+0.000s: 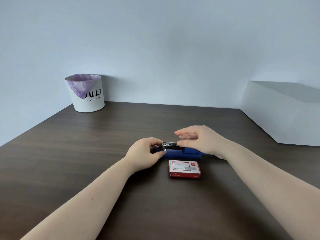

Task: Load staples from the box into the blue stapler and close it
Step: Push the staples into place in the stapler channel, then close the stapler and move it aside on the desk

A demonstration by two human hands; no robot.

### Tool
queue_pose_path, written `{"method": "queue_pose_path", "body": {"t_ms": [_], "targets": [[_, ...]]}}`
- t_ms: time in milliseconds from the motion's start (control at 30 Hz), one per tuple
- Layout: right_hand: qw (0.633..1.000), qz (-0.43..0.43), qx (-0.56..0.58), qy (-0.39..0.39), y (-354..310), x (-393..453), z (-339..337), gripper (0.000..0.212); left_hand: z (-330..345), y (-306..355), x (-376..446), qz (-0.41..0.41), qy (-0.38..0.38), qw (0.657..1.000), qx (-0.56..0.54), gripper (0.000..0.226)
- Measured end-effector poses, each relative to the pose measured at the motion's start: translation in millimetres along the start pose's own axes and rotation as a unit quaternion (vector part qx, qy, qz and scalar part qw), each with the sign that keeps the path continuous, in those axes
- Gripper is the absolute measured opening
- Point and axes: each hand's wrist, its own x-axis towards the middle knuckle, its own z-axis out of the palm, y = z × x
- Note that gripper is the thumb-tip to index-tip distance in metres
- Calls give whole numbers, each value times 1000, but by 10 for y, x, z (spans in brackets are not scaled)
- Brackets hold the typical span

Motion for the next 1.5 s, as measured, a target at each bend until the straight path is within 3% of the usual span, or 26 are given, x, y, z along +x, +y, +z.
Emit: {"method": "queue_pose_path", "body": {"t_ms": [67, 133, 300, 433, 667, 933, 1067, 1167, 1233, 1333, 1500], "targets": [[995, -15, -49, 87, 8, -28, -58, 13, 0, -14, 4, 1, 1, 1000, -3, 24], [986, -14, -118, 113, 31, -40, -97, 7, 3, -24, 9, 2, 1, 1000, -5, 22], [966, -35, -253, 42, -1, -78, -38, 18, 7, -29, 14, 2, 0, 1000, -5, 21], [952, -71, -298, 23, -73, -74, 30, 24, 0, -11, 0, 2, 0, 1000, -5, 22], [942, -118, -313, -2, -186, 4, 171, 24, -2, -28, 5, 6, -4, 1000, -4, 23], [960, -116, -255, 3, -141, -35, 105, 18, 24, -60, 35, 3, 0, 1000, -2, 23], [975, -94, -201, 32, -66, -72, 18, 14, 19, -61, 24, 1, 4, 1000, -1, 24], [978, -64, -187, 58, 59, -125, -136, 21, 16, -52, 17, -1, 7, 1000, -4, 24], [960, -26, -276, 42, 165, -176, -259, 37, 15, -52, 19, -2, 4, 1000, -2, 26], [908, 77, -408, -49, 288, -278, -430, 52, 12, -43, 15, -3, -1, 1000, 4, 28], [929, 108, -351, -51, 390, -321, -553, 26, 17, -32, 1, -5, -2, 1000, 20, 29]]}}
